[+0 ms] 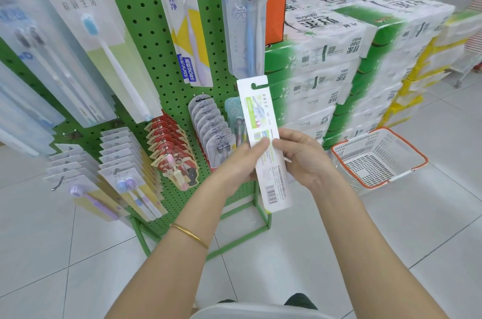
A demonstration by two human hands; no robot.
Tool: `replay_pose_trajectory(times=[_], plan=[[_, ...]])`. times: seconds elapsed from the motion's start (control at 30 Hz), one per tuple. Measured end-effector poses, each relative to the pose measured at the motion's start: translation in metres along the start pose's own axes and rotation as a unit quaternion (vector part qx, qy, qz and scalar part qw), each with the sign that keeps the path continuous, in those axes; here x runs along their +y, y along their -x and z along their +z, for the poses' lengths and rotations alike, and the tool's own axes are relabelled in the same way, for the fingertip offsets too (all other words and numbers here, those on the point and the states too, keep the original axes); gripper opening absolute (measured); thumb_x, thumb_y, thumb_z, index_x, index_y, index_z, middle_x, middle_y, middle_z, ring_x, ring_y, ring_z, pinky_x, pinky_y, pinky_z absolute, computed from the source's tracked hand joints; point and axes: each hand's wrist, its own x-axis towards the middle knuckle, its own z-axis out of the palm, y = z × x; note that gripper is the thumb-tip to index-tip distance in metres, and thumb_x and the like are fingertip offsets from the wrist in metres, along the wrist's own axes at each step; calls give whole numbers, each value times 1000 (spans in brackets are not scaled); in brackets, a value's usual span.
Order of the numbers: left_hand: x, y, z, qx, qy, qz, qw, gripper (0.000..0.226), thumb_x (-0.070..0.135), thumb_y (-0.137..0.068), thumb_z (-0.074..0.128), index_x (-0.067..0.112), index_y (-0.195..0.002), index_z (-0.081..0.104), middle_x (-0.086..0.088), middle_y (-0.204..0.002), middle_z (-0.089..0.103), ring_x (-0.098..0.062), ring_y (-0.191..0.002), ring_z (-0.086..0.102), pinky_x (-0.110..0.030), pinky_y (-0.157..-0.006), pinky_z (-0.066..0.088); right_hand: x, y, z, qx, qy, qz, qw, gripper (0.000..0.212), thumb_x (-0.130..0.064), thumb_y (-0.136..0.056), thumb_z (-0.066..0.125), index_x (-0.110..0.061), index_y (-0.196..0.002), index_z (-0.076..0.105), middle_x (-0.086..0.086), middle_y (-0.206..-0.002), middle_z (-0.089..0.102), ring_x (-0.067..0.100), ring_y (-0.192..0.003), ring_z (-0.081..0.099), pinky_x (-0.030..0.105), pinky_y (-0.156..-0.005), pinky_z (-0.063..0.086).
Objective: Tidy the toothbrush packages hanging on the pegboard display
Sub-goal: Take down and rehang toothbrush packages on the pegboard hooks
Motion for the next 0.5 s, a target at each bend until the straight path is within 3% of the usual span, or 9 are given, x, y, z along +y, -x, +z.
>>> replay_pose_trajectory(times=[0.07,0.27,0.4,0.5], plan=[[8,-5,-4,42,13,43,998,33,33,-99,48,18,-128,50,-6,-116,67,-25,-105,65,-49,-95,50,2,2,-2,-26,-4,22,999,21,3,-89,55,-6,-105,66,6,-84,71,16,-68,65,28,-59,51],[37,-9,-17,181,62,122,974,27,19,-94,58,6,-117,52,-12,-111,66,-25,-96,67,-48,-87,54,3,3,-5,-77,10,50,996,18,3,-87,56,-6,-98,67,5,-82,73,15,-68,66,30,-64,53],[44,-6,-25,193,76,161,965,8,14,-95,55,12,-103,56,-8,-97,67,-16,-78,66,-28,-65,55,3,6,-4,-111,15,60,992,19,5,-87,55,-9,-90,68,4,-79,73,13,-65,66,25,-58,54],[44,1,-27,176,120,159,964,6,13,-96,53,15,-95,59,-4,-86,67,-12,-68,65,-24,-56,52,5,9,-3,-141,16,56,988,17,1,-81,60,-9,-94,67,5,-83,73,14,-70,67,27,-62,55]])
